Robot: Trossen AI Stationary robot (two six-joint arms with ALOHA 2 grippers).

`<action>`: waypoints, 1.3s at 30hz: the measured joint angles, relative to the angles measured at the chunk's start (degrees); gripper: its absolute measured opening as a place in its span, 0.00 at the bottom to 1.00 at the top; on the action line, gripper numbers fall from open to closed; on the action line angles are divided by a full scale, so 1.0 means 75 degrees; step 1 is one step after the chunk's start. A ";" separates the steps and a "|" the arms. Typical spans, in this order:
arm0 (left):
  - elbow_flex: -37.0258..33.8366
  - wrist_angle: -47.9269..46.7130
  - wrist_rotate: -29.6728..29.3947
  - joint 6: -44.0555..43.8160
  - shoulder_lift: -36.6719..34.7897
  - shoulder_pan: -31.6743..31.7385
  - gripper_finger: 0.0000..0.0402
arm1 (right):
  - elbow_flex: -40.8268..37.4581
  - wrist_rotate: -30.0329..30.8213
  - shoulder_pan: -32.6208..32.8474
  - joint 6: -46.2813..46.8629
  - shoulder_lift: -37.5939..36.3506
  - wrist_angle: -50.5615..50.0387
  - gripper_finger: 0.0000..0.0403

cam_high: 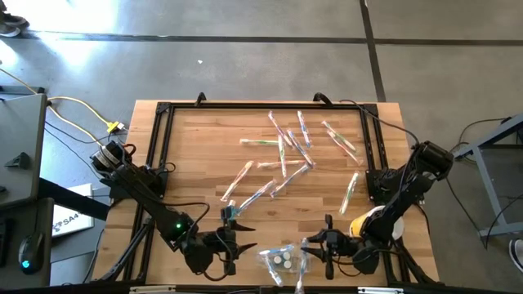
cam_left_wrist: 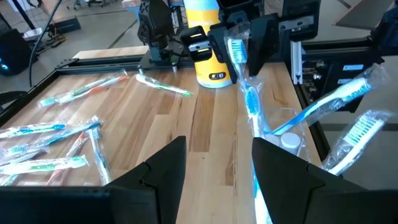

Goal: Pick & Place toothbrushing station
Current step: Put the blue toothbrush into the transparent organizer

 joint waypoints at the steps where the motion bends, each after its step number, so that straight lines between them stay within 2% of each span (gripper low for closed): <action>1: 0.0000 -0.0060 0.0019 -0.0017 0.0000 0.0000 0.44 | -0.0001 -0.0007 -0.0018 -0.0001 0.0000 0.0000 0.28; 3: 0.0000 -0.0128 0.0022 -0.0081 0.0000 0.0000 0.44 | -0.0008 -0.0229 -0.0074 -0.0034 0.0002 -0.0022 0.35; 7: 0.0000 -0.0264 0.0028 -0.0269 0.0000 0.0000 0.44 | -0.0006 -0.1268 -0.0281 -0.0132 0.0003 -0.0093 0.47; 11: 0.0000 -0.0474 0.0030 -0.0640 0.0000 0.0000 0.44 | -0.0008 -0.2184 -0.0478 -0.0753 0.0006 -0.0082 0.52; 14: 0.0000 -0.0703 0.0085 -0.1018 0.0000 -0.0003 0.44 | -0.0009 -0.2440 -0.0600 -0.0893 0.0007 -0.0104 0.49; 17: 0.0000 -0.0786 0.0245 -0.1240 0.0000 -0.0003 0.44 | -0.0009 -0.2743 -0.0664 -0.1056 0.0009 -0.0165 0.41; 25: 0.0000 -0.0824 0.0247 -0.1339 -0.0046 0.0000 0.44 | -0.0013 -0.3746 -0.0658 -0.1288 0.0012 -0.0211 0.06; 26: 0.0000 -0.0822 0.0247 -0.1341 -0.0080 0.0000 0.44 | -0.0012 -0.3800 -0.0658 -0.1335 0.0012 -0.0206 0.04; 29: -0.0001 -0.0809 0.0192 -0.1292 -0.0133 0.0002 0.44 | -0.0012 -0.3934 -0.0661 -0.1373 0.0012 -0.0204 0.06; 33: -0.0003 -0.0801 0.0130 -0.1111 -0.0248 0.0055 0.44 | -0.0012 -0.3973 -0.0658 -0.1388 0.0012 -0.0204 0.15; 39: -0.0003 -0.0855 0.0136 -0.0744 -0.0300 0.0271 0.44 | -0.0038 -0.3972 -0.0638 -0.2072 -0.0126 -0.0252 0.27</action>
